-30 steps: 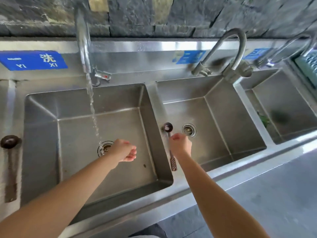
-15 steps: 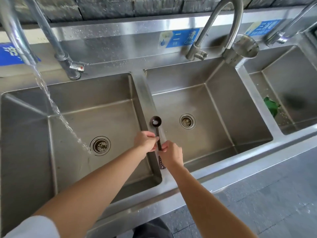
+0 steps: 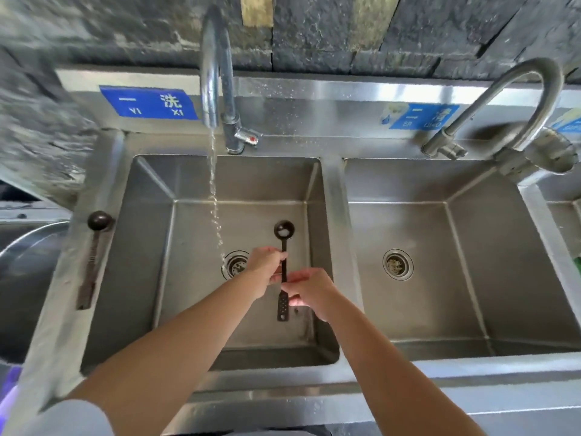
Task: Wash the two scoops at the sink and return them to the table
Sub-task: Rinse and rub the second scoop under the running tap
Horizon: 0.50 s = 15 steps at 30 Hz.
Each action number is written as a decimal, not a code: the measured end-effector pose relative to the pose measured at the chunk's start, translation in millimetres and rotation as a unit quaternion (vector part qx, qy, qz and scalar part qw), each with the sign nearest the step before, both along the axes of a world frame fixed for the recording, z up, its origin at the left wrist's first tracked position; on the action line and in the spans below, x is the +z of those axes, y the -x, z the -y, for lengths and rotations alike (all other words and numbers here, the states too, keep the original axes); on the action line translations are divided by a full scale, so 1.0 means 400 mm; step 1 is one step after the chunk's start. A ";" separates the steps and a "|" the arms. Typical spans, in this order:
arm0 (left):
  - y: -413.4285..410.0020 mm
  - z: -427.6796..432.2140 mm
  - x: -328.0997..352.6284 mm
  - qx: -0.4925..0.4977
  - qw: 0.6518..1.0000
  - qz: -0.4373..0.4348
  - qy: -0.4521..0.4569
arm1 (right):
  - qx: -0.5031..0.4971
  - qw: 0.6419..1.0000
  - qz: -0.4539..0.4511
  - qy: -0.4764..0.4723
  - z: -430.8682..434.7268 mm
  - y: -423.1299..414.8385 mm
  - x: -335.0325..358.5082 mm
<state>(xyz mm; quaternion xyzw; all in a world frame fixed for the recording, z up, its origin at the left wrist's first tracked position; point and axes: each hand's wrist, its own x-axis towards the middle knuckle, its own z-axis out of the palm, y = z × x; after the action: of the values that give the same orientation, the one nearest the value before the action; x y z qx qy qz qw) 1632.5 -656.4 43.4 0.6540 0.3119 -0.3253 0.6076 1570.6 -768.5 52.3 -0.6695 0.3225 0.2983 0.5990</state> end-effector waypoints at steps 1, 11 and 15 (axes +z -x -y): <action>-0.003 -0.035 0.007 0.017 1.000 0.000 -0.001 | 0.011 1.000 -0.001 -0.029 -0.030 -0.013 0.003; 0.050 -0.243 0.036 0.159 0.978 -0.038 0.126 | 0.129 0.985 -0.019 -0.109 -0.185 -0.030 -0.004; 0.061 -0.256 0.042 0.184 0.973 -0.040 0.136 | 0.149 0.983 -0.024 -0.107 -0.195 -0.019 -0.005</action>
<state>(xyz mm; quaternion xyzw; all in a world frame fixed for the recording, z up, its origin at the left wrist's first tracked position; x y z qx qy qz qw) 1608.2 -553.8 60.2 0.4831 0.4036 -0.2731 0.7274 1578.2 -690.7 50.5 -0.6348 0.1998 0.4332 0.6078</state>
